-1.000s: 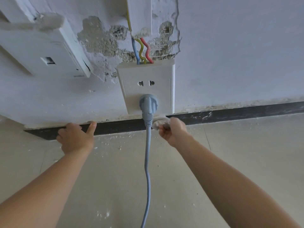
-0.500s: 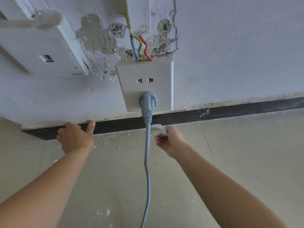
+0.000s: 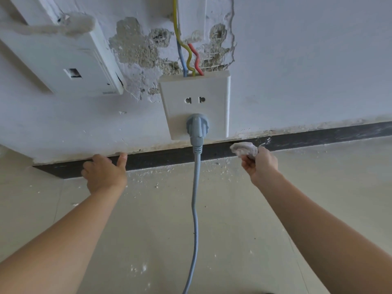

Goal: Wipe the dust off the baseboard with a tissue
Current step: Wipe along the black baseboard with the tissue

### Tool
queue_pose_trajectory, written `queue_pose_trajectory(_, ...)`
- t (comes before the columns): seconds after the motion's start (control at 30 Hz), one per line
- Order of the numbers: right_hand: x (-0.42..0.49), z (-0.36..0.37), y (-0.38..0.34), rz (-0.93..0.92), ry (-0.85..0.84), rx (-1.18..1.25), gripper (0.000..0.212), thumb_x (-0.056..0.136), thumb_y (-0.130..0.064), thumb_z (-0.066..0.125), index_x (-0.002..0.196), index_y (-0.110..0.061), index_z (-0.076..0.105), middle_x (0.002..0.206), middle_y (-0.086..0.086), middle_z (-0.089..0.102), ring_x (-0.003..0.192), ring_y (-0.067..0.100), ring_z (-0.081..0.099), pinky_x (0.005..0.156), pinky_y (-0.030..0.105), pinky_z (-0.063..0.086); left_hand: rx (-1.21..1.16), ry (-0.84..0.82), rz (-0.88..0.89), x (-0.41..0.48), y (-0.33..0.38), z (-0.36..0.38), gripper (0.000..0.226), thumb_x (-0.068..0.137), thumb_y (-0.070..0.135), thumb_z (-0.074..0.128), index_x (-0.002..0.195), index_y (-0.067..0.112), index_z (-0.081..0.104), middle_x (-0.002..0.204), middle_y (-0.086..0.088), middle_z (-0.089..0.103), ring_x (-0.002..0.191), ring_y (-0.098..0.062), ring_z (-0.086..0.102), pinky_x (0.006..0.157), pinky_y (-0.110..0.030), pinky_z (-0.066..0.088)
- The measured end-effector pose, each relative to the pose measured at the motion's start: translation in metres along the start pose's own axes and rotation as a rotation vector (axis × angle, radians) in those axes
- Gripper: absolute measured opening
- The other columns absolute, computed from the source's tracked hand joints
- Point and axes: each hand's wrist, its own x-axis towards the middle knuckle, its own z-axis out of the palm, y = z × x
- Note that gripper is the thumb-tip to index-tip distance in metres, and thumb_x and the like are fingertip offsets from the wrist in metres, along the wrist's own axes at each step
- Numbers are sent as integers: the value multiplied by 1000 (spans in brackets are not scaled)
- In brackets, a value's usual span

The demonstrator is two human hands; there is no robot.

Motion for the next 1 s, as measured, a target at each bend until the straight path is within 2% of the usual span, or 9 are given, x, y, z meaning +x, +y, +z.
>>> queue_pose_trajectory(0.2,-16,-32,15,22,-149,-324,22,92,-6,37,79,-5,55,65,13,58,51,19,54,49,26,49,270,-271,172,-22,11,11,63,101,49,19,128,-1,47,127,-25,51,119,-40,46,95,-46,41)
queue_pose_trajectory(0.3,-21,-46,23,56,-208,-330,24,90,-5,37,77,-7,57,65,12,59,53,19,54,51,27,48,266,-256,292,-34,29,10,58,100,47,24,115,0,54,114,-23,57,105,-40,54,86,-46,46)
queue_pose_trajectory(0.4,-18,-43,32,106,-265,-291,19,88,-7,42,84,-7,60,67,11,61,53,18,56,50,26,49,236,-229,357,-38,43,6,38,101,38,33,98,5,53,99,-17,59,89,-34,56,74,-39,46)
queue_pose_trajectory(0.57,-6,8,49,194,-430,-177,13,90,-7,48,94,-2,59,74,15,62,57,20,60,53,27,51,155,-291,326,-31,36,9,37,100,26,42,68,9,44,98,-23,63,98,-36,58,71,-33,36)
queue_pose_trajectory(0.63,-5,32,59,270,-485,-155,14,92,-1,43,101,0,54,82,18,60,63,23,61,59,30,54,117,-264,292,-29,34,13,32,100,25,42,74,7,49,90,-19,61,87,-34,55,71,-33,35)
queue_pose_trajectory(0.73,-6,64,78,352,-556,-141,26,92,8,38,114,5,51,87,16,57,69,21,58,77,33,55,31,-210,246,-29,35,20,34,100,29,43,93,0,59,86,-13,58,87,-33,54,71,-34,37)
queue_pose_trajectory(0.83,-11,87,89,371,-566,-108,40,93,7,40,132,8,43,120,25,56,68,15,55,69,26,55,-46,-193,210,-27,34,27,38,98,39,47,96,3,58,87,-9,59,91,-33,57,74,-36,40)
queue_pose_trajectory(0.9,-12,96,89,394,-548,-22,41,93,7,39,134,8,41,136,26,48,69,16,54,66,26,54,-68,-182,196,-27,34,33,35,98,36,50,87,4,49,73,-5,50,90,-39,56,71,-39,40)
queue_pose_trajectory(1.0,-8,95,78,442,-537,103,30,90,10,36,116,8,52,128,29,54,76,25,59,67,27,54,-104,-150,153,-26,36,43,25,98,29,52,94,5,47,79,-3,48,86,-34,52,68,-34,35)
